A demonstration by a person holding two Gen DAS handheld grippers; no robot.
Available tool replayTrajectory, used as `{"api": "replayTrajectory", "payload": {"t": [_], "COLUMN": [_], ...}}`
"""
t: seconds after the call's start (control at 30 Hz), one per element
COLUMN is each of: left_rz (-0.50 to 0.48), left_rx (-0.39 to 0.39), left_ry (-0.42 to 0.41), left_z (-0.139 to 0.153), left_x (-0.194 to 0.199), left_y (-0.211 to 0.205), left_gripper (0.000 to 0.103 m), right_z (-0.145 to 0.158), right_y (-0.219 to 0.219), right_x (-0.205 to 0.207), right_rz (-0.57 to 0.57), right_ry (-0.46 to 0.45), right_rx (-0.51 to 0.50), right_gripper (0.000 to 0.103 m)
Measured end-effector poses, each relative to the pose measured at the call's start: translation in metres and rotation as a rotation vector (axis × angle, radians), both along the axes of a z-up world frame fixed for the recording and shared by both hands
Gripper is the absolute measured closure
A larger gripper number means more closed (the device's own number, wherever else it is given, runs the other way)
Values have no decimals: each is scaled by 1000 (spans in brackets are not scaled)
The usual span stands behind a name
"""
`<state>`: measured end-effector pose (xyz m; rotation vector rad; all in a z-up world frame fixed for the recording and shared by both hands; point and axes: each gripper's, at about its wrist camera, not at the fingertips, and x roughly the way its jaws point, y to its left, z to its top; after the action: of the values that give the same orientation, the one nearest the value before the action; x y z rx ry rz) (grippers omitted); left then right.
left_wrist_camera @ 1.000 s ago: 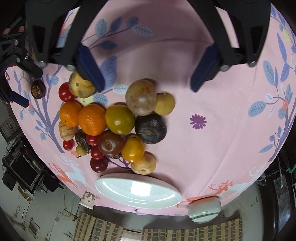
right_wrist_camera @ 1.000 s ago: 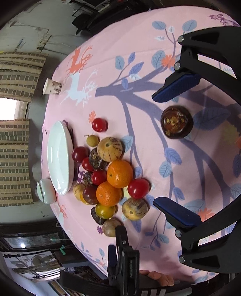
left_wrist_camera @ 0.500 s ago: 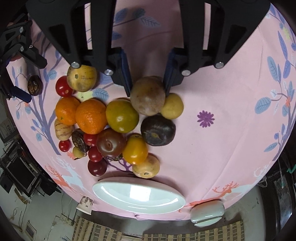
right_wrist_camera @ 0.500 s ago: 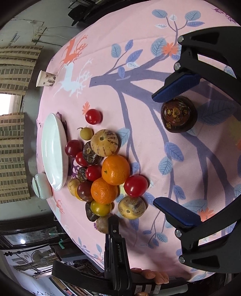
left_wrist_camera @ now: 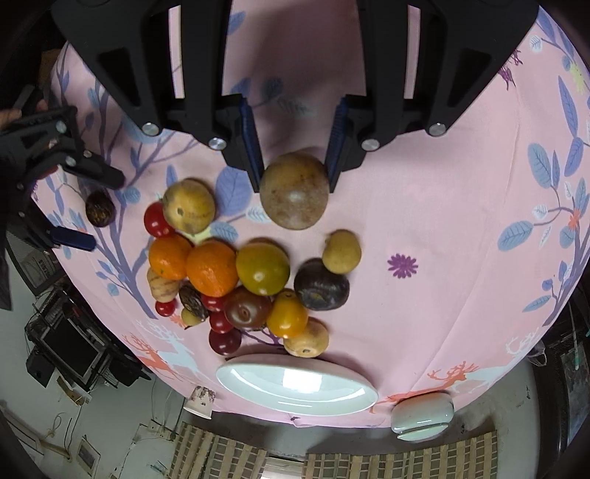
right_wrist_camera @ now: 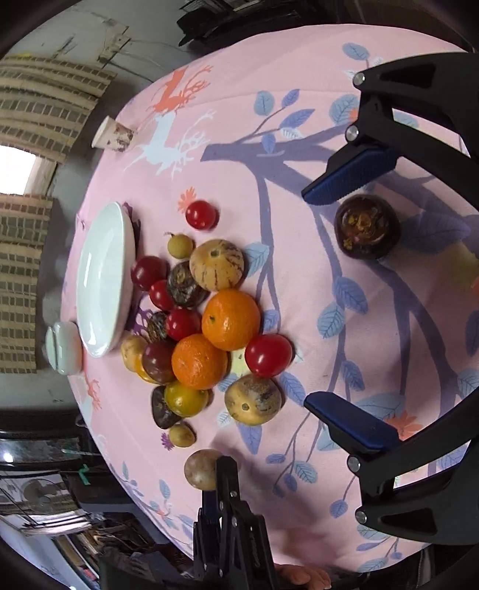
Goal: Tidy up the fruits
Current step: 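Grasp the brown round fruit with the left tool while the right tool grasps a red tomato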
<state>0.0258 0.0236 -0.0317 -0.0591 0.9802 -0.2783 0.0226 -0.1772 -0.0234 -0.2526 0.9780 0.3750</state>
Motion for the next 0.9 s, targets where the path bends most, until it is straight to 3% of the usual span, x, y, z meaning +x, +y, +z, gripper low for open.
{"api": "replayTrajectory", "payload": {"t": [0.07, 0.23, 0.3, 0.37, 0.47, 0.9], "left_rz": [-2, -25, -30, -27, -32, -28], "left_rx": [-12, -26, -39, -43, -51, -42], "left_ry": [-2, -8, -2, 4, 12, 29], "left_z": [-1, -1, -3, -5, -7, -11], "left_x": [-4, -9, -9, -8, -7, -7], "left_y": [2, 3, 3, 3, 3, -1], "left_gripper": [70, 70, 70, 69, 69, 69], "right_z": [-4, -16, -18, -20, -18, -19], "right_y": [7, 20, 23, 27, 30, 32], "right_x": [4, 13, 17, 21, 26, 36], "right_rz": [19, 26, 20, 29, 23, 22], "right_ry": [25, 66, 61, 72, 80, 87], "right_rx": [3, 4, 7, 30, 64, 101], "right_gripper": [30, 45, 46, 59, 70, 69]}}
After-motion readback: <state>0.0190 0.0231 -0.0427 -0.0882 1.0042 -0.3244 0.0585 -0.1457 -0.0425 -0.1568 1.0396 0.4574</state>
